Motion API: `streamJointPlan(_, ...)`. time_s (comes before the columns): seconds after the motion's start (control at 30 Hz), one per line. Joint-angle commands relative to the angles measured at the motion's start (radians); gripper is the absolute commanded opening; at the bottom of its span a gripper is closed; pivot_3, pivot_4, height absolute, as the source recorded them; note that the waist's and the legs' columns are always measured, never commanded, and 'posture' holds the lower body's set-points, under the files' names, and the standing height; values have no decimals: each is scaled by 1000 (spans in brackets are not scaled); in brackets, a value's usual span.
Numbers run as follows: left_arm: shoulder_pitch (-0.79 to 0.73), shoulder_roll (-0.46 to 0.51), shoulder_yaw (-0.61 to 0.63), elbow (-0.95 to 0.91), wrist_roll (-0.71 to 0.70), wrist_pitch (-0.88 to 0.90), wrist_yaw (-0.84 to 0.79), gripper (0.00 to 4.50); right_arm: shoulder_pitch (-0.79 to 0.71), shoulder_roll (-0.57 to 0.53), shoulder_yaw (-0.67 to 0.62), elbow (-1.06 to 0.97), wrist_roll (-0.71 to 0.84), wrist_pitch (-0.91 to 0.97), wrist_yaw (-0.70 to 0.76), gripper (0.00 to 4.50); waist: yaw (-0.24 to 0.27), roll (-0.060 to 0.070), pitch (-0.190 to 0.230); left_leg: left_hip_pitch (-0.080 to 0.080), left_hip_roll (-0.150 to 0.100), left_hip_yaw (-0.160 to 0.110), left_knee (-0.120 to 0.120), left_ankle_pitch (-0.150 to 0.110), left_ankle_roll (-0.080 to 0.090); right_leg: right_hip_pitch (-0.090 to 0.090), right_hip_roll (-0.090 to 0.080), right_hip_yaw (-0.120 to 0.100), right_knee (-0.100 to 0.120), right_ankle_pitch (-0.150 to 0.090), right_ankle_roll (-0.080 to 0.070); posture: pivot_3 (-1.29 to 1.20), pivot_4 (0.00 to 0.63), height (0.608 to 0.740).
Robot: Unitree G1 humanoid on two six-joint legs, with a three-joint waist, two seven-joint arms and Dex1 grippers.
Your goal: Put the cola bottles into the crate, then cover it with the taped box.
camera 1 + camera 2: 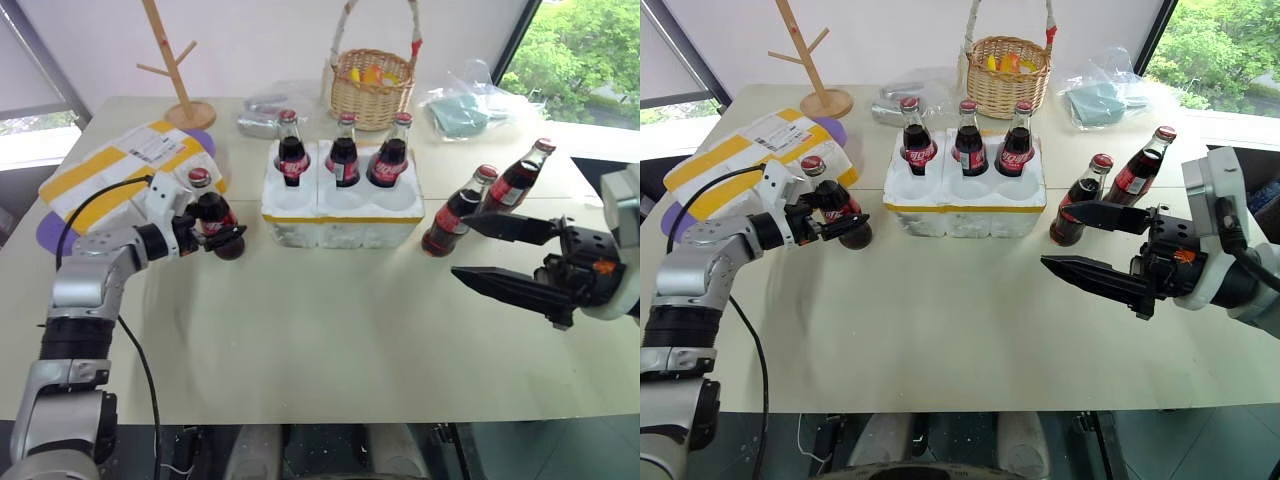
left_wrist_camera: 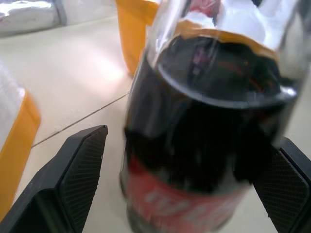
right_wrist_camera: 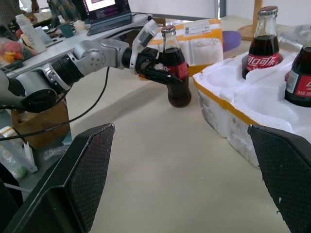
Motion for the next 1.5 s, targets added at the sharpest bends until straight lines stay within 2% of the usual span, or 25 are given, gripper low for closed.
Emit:
streamJointPlan(0.03,-49,-9,-2,42,22,-42,-8,4466,9,8,-32,-27,24,-30,-10,4500,0,0,0,0,0,0,0,0,0,0,0,0,0,0,0,0,150,739)
streamJointPlan(0.1,-60,-15,-3,61,25,-47,-17,4466,17,10,-34,-31,23,-36,-14,4500,1,0,0,0,0,0,0,0,0,0,0,0,0,1,2,0,150,739)
streamJointPlan(0.13,-62,-16,-1,61,20,-44,-30,3956,20,12,-37,-30,25,-38,-18,4500,0,0,0,0,0,-1,0,0,0,0,0,0,0,1,2,0,150,739)
streamJointPlan(0.17,-62,-14,1,57,16,-38,-40,3687,24,12,-40,-28,26,-40,-20,4500,0,0,0,0,0,-1,0,0,0,0,0,0,0,1,2,0,150,739)
streamJointPlan(0.23,-61,-3,3,49,15,-25,-60,2794,31,14,-42,-29,24,-45,-25,4500,-1,0,0,0,0,-1,0,0,0,0,0,0,0,1,2,0,150,739)
streamJointPlan(0.4,-88,53,8,-19,-27,62,-143,2859,40,21,-30,-33,11,-61,-37,4500,-3,0,0,0,0,-1,0,0,0,0,1,0,0,1,2,0,150,739)
streamJointPlan(0.57,-198,111,1,-34,-60,144,-245,2859,38,20,-14,-26,-3,-76,-45,4500,4,-4,2,-2,0,-3,0,0,0,-1,2,0,1,0,0,0,150,739)
streamJointPlan(0.67,-318,123,-14,1,-71,184,-296,2859,44,22,-10,-23,-14,-85,-45,4500,5,-4,2,-2,0,-3,1,0,0,0,2,0,0,0,0,0,150,739)
streamJointPlan(0.8,-626,47,-46,188,-64,203,-350,2859,69,40,-12,-37,-35,-96,-58,4500,24,-8,5,-5,0,-7,4,0,0,-1,3,-2,1,0,0,0,150,739)
streamJointPlan(0.93,-777,-51,-83,386,-6,102,-372,2859,105,61,-18,-60,-50,-109,-75,4500,22,-8,5,-8,-1,-7,7,0,0,-1,3,-2,0,1,4,0,150,739)
streamJointPlan(1.17,-820,-152,-158,589,130,-96,-395,2859,169,85,-66,-106,-37,-125,-131,4500,8,-7,6,-9,-1,-8,8,0,1,-3,3,-2,4,1,4,0,150,739)
streamJointPlan(1.3,-809,-160,-165,631,164,-146,-412,2859,210,100,-90,-128,-29,-131,-153,4500,0,-7,6,-20,-1,-9,14,0,1,-14,4,-2,9,3,8,0,150,739)
streamJointPlan(1.5,-783,-196,-173,652,189,-166,-423,2859,229,112,-79,-130,-32,-149,-181,4500,3,-7,6,-19,-1,-9,15,0,1,-14,3,-2,13,3,8,0,150,739)
